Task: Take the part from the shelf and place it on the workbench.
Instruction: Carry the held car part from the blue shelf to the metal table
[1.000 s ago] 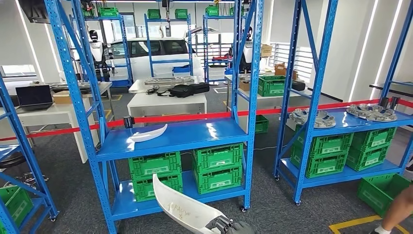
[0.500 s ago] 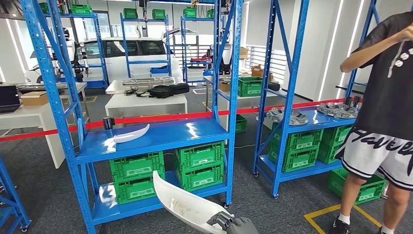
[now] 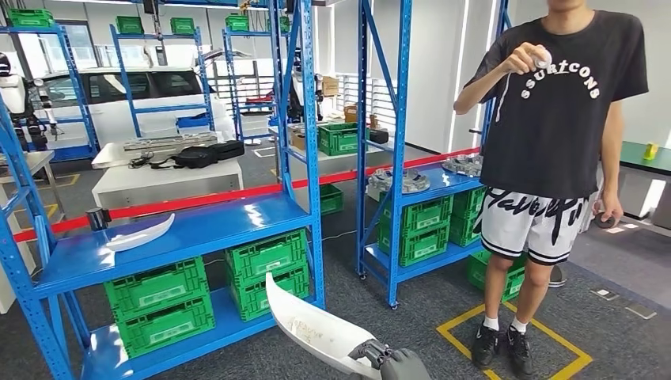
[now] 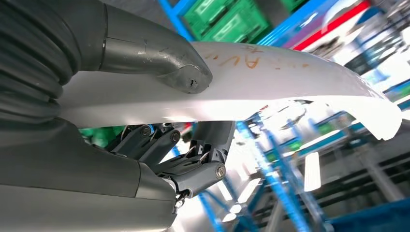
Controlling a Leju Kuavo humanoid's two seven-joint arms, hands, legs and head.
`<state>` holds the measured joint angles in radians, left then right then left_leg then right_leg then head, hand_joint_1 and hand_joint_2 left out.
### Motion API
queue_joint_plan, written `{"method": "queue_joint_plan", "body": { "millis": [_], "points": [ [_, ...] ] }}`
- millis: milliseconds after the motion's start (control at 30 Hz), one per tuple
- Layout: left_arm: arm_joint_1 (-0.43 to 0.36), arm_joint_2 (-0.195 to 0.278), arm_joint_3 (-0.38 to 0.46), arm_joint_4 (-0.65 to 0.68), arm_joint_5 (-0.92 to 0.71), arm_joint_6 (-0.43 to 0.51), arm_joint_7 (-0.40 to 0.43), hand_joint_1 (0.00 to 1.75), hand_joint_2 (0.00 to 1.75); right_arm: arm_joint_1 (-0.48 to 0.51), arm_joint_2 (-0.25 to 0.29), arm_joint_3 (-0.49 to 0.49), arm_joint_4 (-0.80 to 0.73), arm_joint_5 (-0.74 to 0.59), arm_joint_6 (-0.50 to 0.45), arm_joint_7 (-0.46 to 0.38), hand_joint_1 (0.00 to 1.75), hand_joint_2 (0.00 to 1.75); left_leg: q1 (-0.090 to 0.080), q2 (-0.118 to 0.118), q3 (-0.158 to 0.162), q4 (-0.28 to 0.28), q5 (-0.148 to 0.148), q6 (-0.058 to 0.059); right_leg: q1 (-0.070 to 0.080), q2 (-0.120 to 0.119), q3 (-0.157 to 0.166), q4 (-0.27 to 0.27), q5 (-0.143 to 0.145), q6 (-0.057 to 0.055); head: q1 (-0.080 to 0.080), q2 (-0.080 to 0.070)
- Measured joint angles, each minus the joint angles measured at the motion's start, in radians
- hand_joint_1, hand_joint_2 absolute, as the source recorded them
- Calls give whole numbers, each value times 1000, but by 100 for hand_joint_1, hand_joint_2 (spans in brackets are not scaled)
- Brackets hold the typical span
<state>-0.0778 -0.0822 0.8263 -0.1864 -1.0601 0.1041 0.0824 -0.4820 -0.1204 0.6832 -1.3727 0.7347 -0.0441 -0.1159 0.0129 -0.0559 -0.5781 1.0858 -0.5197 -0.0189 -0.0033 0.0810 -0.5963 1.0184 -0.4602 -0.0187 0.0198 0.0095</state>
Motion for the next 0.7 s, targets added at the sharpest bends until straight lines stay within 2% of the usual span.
{"method": "queue_joint_plan", "body": {
  "millis": [33, 67, 133, 167, 200, 267, 333, 367, 400, 433, 467, 533, 567, 633, 667, 700],
  "points": [
    [-3, 5, 4, -1, 2, -2, -10, 0, 175, 1, 0, -5, 1, -3, -3, 10, 175, 175, -1, -19, 21, -42, 10, 4, -2, 9, -4, 1, 2, 6, 0, 0],
    [-5, 8, 6, -2, 0, -6, -14, 0, 175, 7, 0, -11, 2, -4, -5, 19, 175, 175, -3, -31, 30, -59, 10, 8, -3, 19, -7, 1, 6, 13, 0, 0],
    [-6, 7, 8, -3, -10, -11, -15, 0, 175, 33, -1, -28, -1, 0, -7, 27, 175, 175, -4, -13, 32, -65, 14, 18, -6, 40, -14, -3, 14, 29, -1, 0],
    [-7, 4, 9, -3, -11, -14, -15, 0, 175, 52, -1, -38, -4, 7, -11, 28, 175, 175, -2, -1, 32, -69, 18, 25, -5, 34, -18, 1, 11, 34, 0, 0],
    [-9, 0, 13, -3, -4, -19, -14, 0, 175, 72, -1, -48, -7, 16, -16, 29, 175, 175, 0, 12, 31, -73, 22, 31, -4, 16, -29, 21, -3, 39, 2, 0],
    [-12, -9, 28, -3, 26, -29, -13, 0, 175, 112, 0, -69, -12, 37, -27, 33, 175, 175, 1, 40, 28, -76, 27, 39, -2, -41, -78, 125, -64, 47, 5, 0],
    [-13, -17, 46, -3, 50, -35, -17, 0, 175, 149, 3, -87, -13, 53, -34, 32, 175, 175, 0, 68, 24, -75, 26, 41, -4, -67, -136, 252, -118, 54, 6, 0],
    [-14, -20, 53, -3, 58, -37, -22, 0, 175, 164, 5, -96, -13, 59, -34, 27, 175, 175, -1, 83, 23, -74, 26, 41, -6, -71, -146, 277, -121, 56, 6, 0],
    [-16, -22, 60, -3, 65, -39, -27, 0, 175, 176, 8, -104, -13, 65, -31, 20, 175, 175, 0, 98, 22, -72, 25, 40, -7, -76, -136, 263, -107, 56, 7, 0],
    [-18, -24, 67, -3, 72, -39, -31, 0, 175, 182, 12, -112, -12, 73, -26, 11, 175, 175, 0, 113, 22, -71, 24, 38, -8, -85, -104, 209, -78, 56, 7, 0],
    [-22, -25, 74, -3, 80, -38, -35, 0, 175, 185, 18, -118, -11, 81, -20, 2, 175, 175, -1, 127, 22, -68, 22, 36, -8, -105, -60, 133, -49, 54, 7, 0],
    [-29, -26, 90, -3, 99, -35, -44, 0, 175, 185, 31, -126, -7, 94, -12, -6, 175, 175, -6, 150, 23, -63, 17, 26, -4, -138, 1, 19, -15, 45, 6, 0],
    [-31, -26, 99, -3, 107, -37, -51, 0, 175, 187, 34, -130, -5, 99, -13, -3, 175, 175, -8, 159, 25, -63, 14, 20, -1, -144, 10, -1, -13, 39, 5, 0],
    [-35, -28, 112, -3, 114, -41, -56, 0, 175, 201, 37, -145, -2, 112, -21, 8, 175, 175, -8, 175, 30, -67, 12, 10, 1, -125, 7, -4, -10, 25, 4, 0],
    [-36, -29, 117, -3, 115, -43, -53, 0, 175, 210, 37, -155, -2, 120, -24, 12, 175, 175, -6, 169, 31, -64, 8, 3, 0, -116, 7, -8, -7, 19, 4, 0],
    [-37, -32, 120, -3, 115, -44, -47, 0, 175, 219, 36, -164, -4, 130, -25, 16, 175, 175, -4, 150, 25, -50, -6, -3, -3, -107, 8, -11, -3, 13, 3, 0]
  ]
}}
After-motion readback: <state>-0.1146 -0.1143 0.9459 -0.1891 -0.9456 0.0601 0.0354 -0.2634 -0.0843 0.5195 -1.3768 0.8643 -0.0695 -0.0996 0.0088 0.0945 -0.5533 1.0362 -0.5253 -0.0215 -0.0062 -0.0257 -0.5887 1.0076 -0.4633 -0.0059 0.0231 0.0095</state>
